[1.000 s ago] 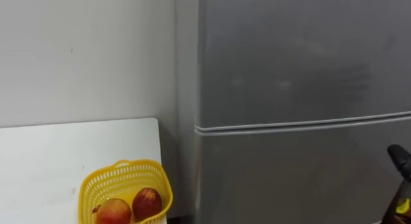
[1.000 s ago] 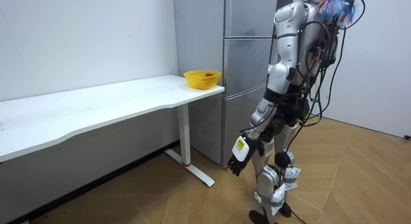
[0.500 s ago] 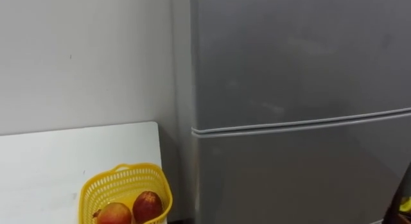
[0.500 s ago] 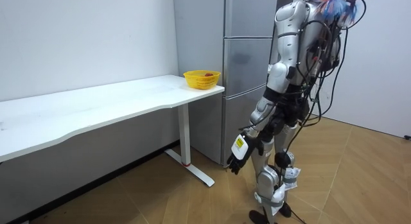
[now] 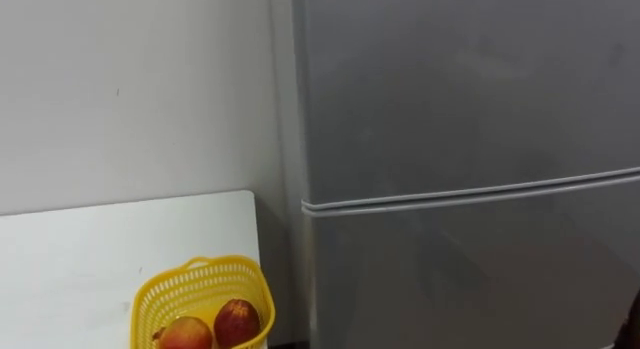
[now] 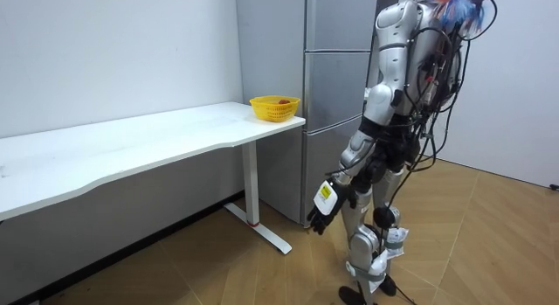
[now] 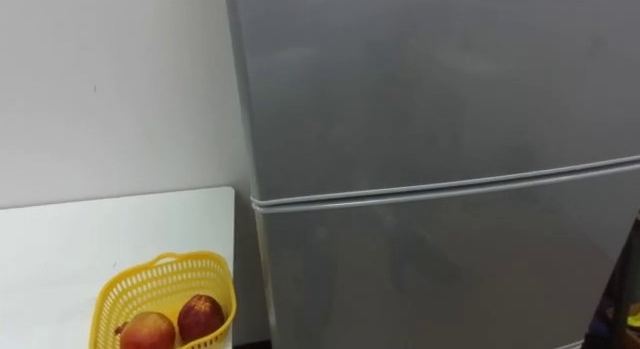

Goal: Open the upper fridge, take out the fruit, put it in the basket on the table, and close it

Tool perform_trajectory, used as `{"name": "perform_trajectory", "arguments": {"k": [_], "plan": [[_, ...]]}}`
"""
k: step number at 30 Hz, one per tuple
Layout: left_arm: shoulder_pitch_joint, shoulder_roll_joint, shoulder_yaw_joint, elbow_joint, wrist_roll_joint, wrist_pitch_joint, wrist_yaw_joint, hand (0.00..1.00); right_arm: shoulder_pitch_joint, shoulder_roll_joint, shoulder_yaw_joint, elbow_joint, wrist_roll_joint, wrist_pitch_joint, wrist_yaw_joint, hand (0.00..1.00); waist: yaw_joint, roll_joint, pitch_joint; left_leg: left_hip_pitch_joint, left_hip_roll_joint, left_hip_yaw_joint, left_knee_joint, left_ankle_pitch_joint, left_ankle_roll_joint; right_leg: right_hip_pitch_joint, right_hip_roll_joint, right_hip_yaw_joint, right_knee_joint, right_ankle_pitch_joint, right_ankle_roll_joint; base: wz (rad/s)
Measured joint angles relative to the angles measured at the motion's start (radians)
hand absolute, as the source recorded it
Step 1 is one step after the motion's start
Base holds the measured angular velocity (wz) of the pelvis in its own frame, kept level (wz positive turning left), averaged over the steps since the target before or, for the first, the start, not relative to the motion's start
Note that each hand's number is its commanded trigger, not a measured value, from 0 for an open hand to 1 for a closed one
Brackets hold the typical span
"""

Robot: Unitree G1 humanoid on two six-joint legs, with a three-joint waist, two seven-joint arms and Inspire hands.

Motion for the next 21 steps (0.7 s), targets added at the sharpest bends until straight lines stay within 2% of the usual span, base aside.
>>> {"name": "perform_trajectory", "arguments": {"k": [4,9,11,14,18,21], "plan": [[-0.002,0.002,0.007,0.000,0.000,0.003,-0.014,0.00,-0.017,0.000,-0.004,0.101,0.007,0.009,0.053,0.00,-0.003,-0.012,-0.0014,0.001,0.000,-0.002,0.000,0.000,0.000,0.003,0.000,0.001,0.000,-0.002,0.002,0.00],[0.003,0.007,0.012,0.001,0.007,0.020,-0.025,0.00,-0.049,0.000,-0.006,0.213,0.024,0.037,0.131,0.00,0.000,-0.020,-0.0002,0.005,-0.001,-0.002,0.000,0.000,0.000,0.005,-0.001,0.002,-0.002,0.000,0.003,0.00],[0.004,0.006,0.022,0.001,0.008,0.027,-0.037,0.00,-0.052,0.000,-0.004,0.252,0.025,0.044,0.168,0.00,0.004,-0.019,0.0015,0.011,-0.001,-0.002,0.001,0.000,0.000,0.013,0.000,0.001,-0.007,0.003,0.003,0.00],[0.009,-0.002,0.029,0.001,0.008,0.045,-0.042,0.00,-0.050,0.000,-0.004,0.325,0.025,0.077,0.219,0.00,0.022,-0.012,0.0022,0.020,-0.001,-0.004,0.002,-0.001,0.000,0.034,0.000,-0.001,-0.019,0.003,0.004,0.00],[0.008,-0.011,0.046,0.001,0.008,0.050,-0.046,0.00,-0.053,0.003,-0.003,0.371,0.025,0.104,0.276,0.00,0.024,-0.003,0.0050,0.017,-0.001,-0.009,-0.001,-0.002,0.001,0.032,-0.001,-0.011,-0.019,0.002,0.004,0.07],[0.004,-0.011,0.046,0.001,0.009,0.076,-0.062,0.00,-0.074,0.004,-0.003,0.428,0.022,0.134,0.322,0.00,0.024,-0.001,0.0052,0.017,-0.001,-0.012,-0.002,-0.002,0.001,0.033,0.000,-0.014,-0.017,0.002,0.003,0.01]]}}
